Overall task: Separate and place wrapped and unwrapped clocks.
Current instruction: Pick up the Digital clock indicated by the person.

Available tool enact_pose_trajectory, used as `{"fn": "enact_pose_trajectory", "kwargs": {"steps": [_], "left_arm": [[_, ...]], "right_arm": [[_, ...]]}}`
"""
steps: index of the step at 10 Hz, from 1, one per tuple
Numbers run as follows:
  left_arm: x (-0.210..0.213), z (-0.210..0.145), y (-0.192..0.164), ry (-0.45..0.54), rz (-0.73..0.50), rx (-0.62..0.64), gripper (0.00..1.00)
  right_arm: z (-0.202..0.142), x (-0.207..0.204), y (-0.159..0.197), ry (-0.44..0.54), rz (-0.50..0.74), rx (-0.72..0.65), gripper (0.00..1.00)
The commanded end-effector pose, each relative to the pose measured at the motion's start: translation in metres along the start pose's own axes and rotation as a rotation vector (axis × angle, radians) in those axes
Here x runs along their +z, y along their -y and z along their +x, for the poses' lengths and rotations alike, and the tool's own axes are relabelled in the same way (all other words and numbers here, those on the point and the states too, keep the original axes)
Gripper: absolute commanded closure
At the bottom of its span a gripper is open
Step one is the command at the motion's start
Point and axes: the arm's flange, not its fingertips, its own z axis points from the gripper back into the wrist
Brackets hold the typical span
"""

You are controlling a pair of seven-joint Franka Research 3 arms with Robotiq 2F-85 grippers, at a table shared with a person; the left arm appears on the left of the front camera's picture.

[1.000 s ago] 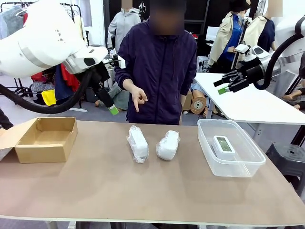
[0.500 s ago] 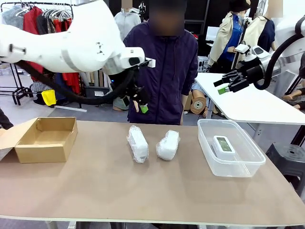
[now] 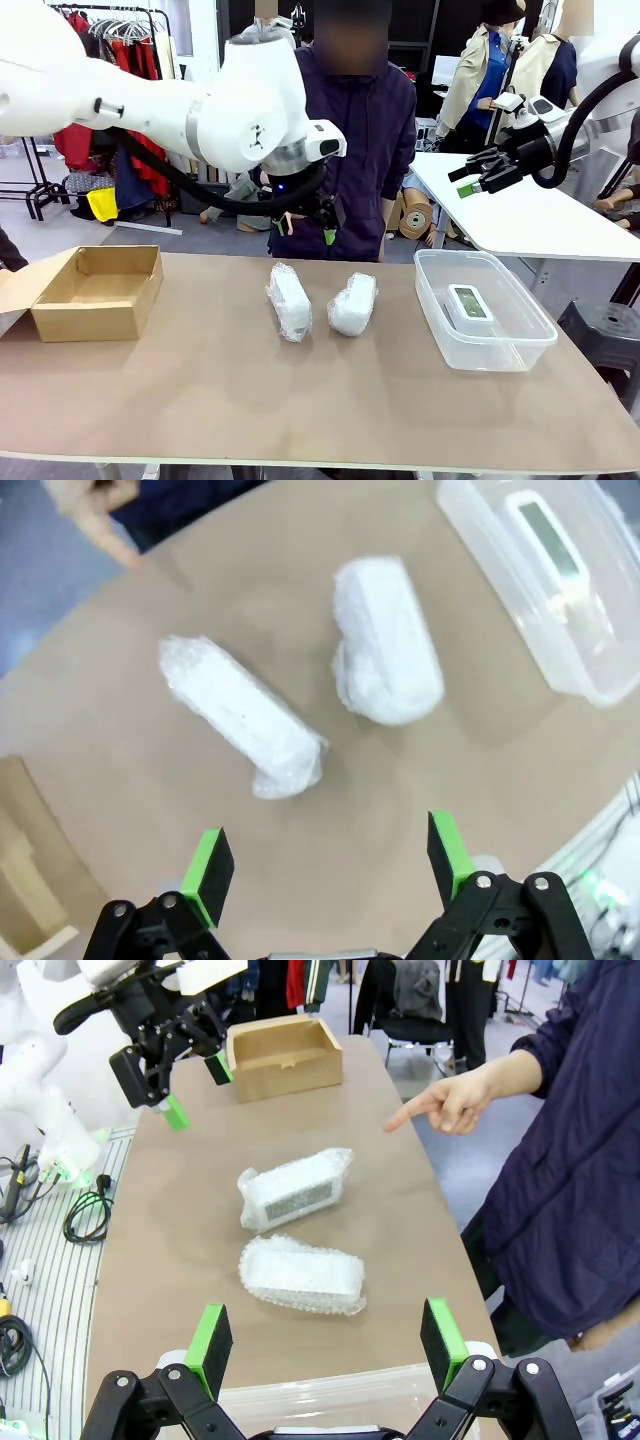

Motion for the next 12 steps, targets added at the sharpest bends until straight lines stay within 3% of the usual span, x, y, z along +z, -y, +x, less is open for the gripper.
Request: {"fn": "enact_pose_trajectory", "kwargs": {"steps": [1, 3, 7, 9, 11, 12], "left_arm": [[-0.012, 0.003, 0.013, 0.020, 0.111, 0.072, 0.00], [-0.008, 0.000, 0.004, 0.015, 0.044, 0.044, 0.00], [-0.014, 0.000, 0.006, 0.015, 0.066, 0.060, 0.00], [-0.027, 0.007, 0.004, -0.257, 0.158, 0.358, 0.00], [-0.047, 0.013, 0.005, -0.275, 0.267, 0.487, 0.00], [-0.055, 0.017, 0.005, -0.312, 0.261, 0.577, 0.00]], "right_arm": [[0.002, 0.000, 0.000, 0.004, 0.003, 0.003, 0.00], [0.002, 0.000, 0.000, 0.004, 0.003, 0.003, 0.00], [0.002, 0.000, 0.000, 0.004, 0.003, 0.003, 0.00], [0.002, 0.000, 0.000, 0.004, 0.003, 0.003, 0.00], [0.002, 0.000, 0.000, 0.004, 0.003, 0.003, 0.00], [0.002, 0.000, 0.000, 0.004, 0.003, 0.003, 0.00]]}}
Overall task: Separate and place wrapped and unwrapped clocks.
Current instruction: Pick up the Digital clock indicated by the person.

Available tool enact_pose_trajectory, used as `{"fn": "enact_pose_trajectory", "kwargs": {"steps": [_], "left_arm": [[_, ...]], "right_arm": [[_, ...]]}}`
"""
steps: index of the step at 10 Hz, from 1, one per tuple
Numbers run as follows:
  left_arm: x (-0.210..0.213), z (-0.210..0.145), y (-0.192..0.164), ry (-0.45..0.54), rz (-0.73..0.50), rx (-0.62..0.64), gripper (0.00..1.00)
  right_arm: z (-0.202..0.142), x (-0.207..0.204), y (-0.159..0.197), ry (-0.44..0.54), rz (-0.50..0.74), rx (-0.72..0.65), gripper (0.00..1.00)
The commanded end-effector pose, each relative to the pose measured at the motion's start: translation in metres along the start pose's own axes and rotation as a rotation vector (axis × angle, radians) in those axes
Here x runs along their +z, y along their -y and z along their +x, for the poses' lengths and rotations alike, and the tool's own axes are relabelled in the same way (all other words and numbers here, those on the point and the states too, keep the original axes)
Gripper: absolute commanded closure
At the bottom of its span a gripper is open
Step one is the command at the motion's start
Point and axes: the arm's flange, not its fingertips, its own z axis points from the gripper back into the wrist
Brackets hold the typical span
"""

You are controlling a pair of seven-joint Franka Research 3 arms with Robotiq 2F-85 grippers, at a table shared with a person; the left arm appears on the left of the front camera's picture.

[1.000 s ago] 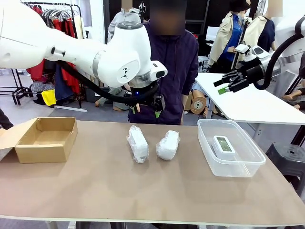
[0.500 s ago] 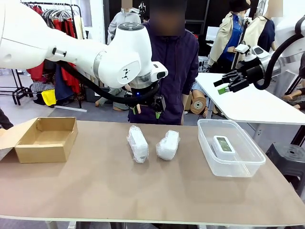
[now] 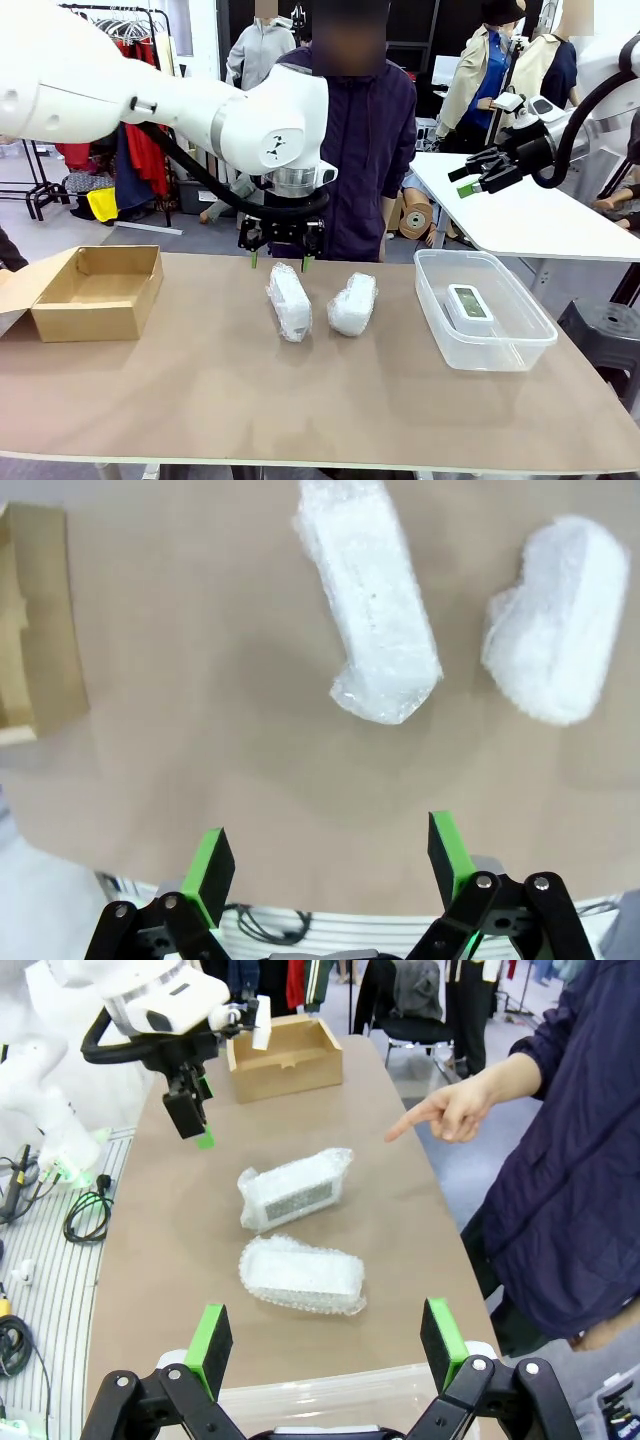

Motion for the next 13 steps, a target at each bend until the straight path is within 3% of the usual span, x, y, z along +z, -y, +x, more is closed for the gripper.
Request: {"fn": "enact_pose_trajectory", "kwargs": {"steps": [1, 4, 6, 10, 13], "left_arm": [[-0.004, 0.024, 0.021, -0.072, -0.048, 0.171, 0.00], [-0.049, 0.050, 0.017, -0.084, -0.163, 0.277, 0.00], [-0.073, 0.059, 0.012, -0.016, -0.195, 0.180, 0.00], [-0.096, 0.065, 0.010, 0.057, -0.143, 0.122, 0.00], [-0.112, 0.065, 0.014, 0.023, -0.112, 0.107, 0.00]], "right_arm": [[0.002, 0.000, 0.000, 0.004, 0.003, 0.003, 0.00], [0.002, 0.000, 0.000, 0.004, 0.003, 0.003, 0.00], [0.002, 0.000, 0.000, 0.004, 0.003, 0.003, 0.00], [0.002, 0.000, 0.000, 0.004, 0.003, 0.003, 0.00], [0.002, 0.000, 0.000, 0.004, 0.003, 0.003, 0.00]]}}
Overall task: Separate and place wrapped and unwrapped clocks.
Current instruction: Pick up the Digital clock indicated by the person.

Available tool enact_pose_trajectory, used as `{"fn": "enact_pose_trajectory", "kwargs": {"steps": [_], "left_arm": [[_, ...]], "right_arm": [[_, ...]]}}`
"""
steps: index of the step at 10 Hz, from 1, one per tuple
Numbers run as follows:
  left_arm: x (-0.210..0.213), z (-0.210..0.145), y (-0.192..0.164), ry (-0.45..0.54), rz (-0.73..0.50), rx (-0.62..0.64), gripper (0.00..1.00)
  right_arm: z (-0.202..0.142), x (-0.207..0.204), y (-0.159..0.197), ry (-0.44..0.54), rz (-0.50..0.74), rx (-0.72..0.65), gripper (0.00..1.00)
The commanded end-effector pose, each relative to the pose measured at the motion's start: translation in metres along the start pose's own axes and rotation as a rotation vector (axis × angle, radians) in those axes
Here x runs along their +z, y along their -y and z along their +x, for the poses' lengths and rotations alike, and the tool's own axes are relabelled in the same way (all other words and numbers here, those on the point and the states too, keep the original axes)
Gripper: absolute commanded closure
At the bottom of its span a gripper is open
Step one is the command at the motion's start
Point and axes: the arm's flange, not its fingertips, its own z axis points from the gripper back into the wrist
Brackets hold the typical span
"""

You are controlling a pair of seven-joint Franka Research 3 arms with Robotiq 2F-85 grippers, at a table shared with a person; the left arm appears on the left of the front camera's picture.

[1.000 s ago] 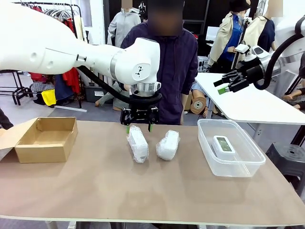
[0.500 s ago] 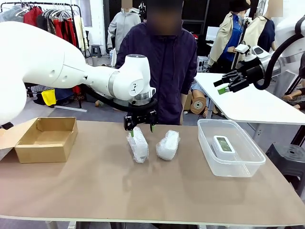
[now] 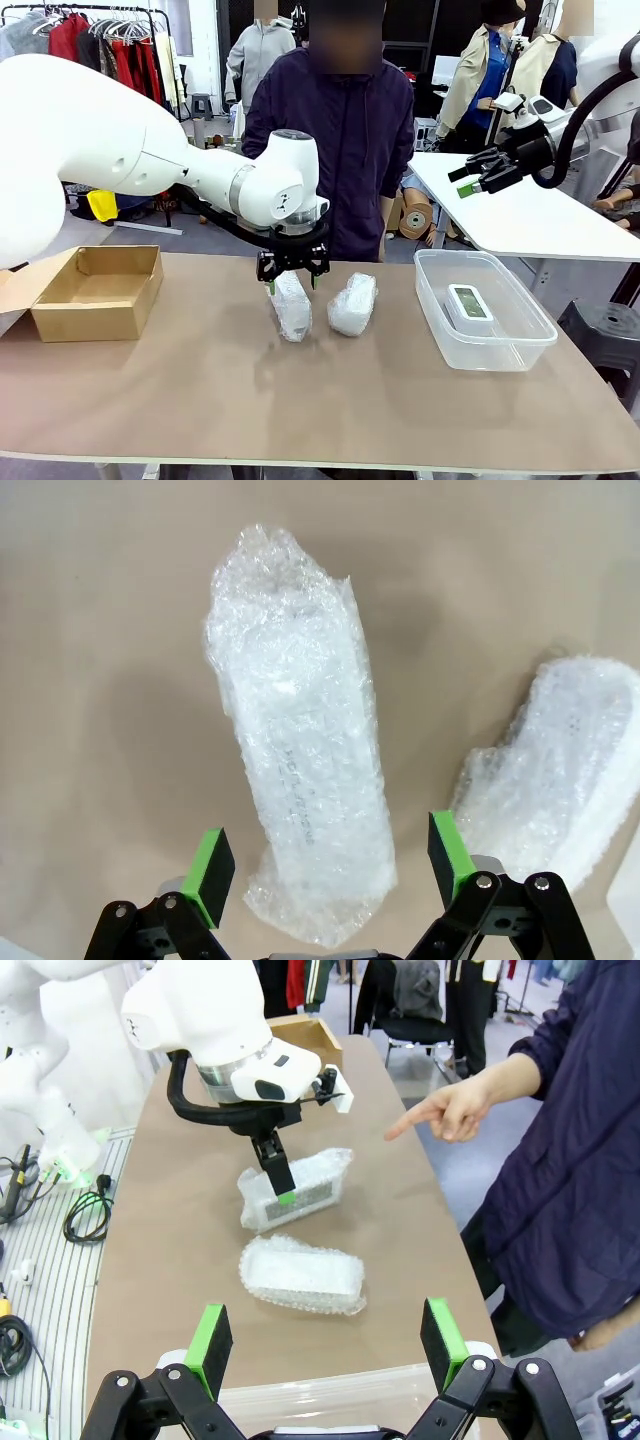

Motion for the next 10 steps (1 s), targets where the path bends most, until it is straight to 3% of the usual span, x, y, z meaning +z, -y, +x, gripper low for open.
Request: {"fn": "enact_pose_trajectory", "kwargs": {"steps": [1, 5, 6, 10], "left_arm": [[-0.011, 0.001, -0.007, 0.005, 0.029, -0.005, 0.00], [-0.027, 0.003, -0.012, 0.025, 0.028, 0.025, 0.00], [-0.028, 0.001, -0.014, 0.001, 0.020, -0.056, 0.19], [-0.025, 0.003, -0.016, 0.028, 0.049, 0.011, 0.97]], "right_arm": [[0.002, 0.000, -0.001, 0.004, 0.003, 0.003, 0.00], [0.002, 0.000, -0.001, 0.004, 0.003, 0.003, 0.00], [0.002, 0.000, -0.001, 0.004, 0.003, 0.003, 0.00], [0.002, 0.000, -0.001, 0.004, 0.003, 0.003, 0.00]]}}
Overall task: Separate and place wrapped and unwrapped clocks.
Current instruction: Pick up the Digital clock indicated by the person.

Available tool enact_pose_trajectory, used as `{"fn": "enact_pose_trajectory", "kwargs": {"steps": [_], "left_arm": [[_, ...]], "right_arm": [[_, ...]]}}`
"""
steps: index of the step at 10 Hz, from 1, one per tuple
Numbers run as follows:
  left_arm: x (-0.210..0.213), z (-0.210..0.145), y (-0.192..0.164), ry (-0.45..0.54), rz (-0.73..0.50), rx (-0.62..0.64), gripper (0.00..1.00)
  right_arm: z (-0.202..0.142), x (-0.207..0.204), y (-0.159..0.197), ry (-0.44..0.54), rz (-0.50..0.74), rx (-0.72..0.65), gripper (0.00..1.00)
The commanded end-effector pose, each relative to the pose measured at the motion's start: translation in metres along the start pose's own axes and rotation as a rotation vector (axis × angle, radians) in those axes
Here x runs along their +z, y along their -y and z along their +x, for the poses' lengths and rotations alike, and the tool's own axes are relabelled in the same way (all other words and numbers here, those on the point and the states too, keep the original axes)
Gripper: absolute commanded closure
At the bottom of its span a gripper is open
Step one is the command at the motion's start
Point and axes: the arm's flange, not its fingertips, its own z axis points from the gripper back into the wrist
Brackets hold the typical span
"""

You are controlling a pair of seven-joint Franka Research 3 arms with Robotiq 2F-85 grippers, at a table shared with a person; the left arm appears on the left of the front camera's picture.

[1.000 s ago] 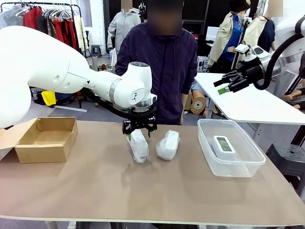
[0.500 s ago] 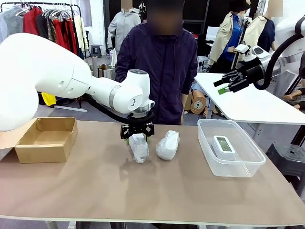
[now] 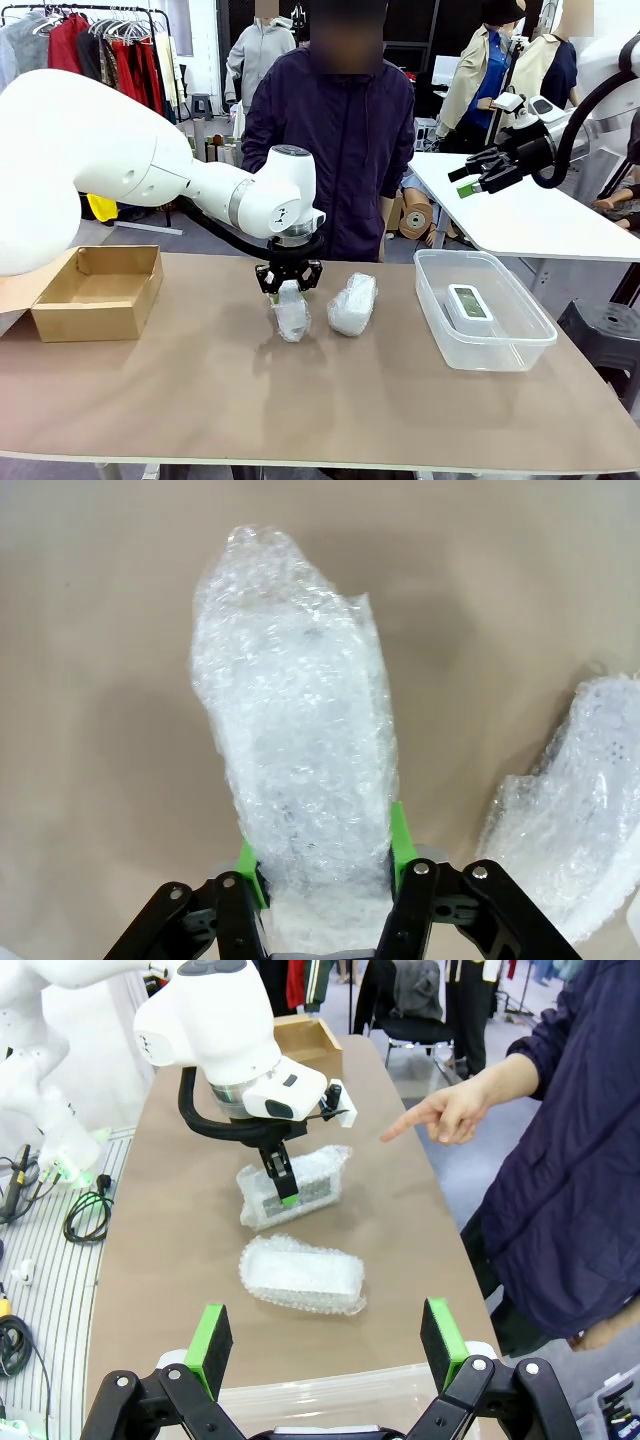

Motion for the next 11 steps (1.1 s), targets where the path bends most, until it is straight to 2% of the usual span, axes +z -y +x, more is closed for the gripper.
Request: {"fn": "enact_pose_trajectory", "kwargs": {"steps": [1, 3, 7, 8, 9, 11], "left_arm": [[0.003, -0.004, -0.010, 0.032, 0.025, -0.004, 1.00], [0.022, -0.008, -0.017, 0.038, 0.024, -0.050, 1.00], [0.115, -0.028, -0.033, 0.039, 0.085, -0.190, 1.00], [0.139, -0.033, -0.036, 0.018, 0.043, -0.259, 1.00], [0.161, -0.038, -0.035, 0.038, 0.050, -0.328, 1.00], [0.211, -0.045, -0.034, 0.107, 0.015, -0.369, 1.00]], "right_arm": [[0.002, 0.000, -0.001, 0.004, 0.003, 0.003, 0.00], [0.002, 0.000, -0.001, 0.004, 0.003, 0.003, 0.00], [0.002, 0.000, -0.001, 0.004, 0.003, 0.003, 0.00], [0.002, 0.000, -0.001, 0.004, 0.003, 0.003, 0.00], [0.002, 0.000, -0.001, 0.004, 0.003, 0.003, 0.00], [0.002, 0.000, -0.001, 0.004, 0.003, 0.003, 0.00]]}}
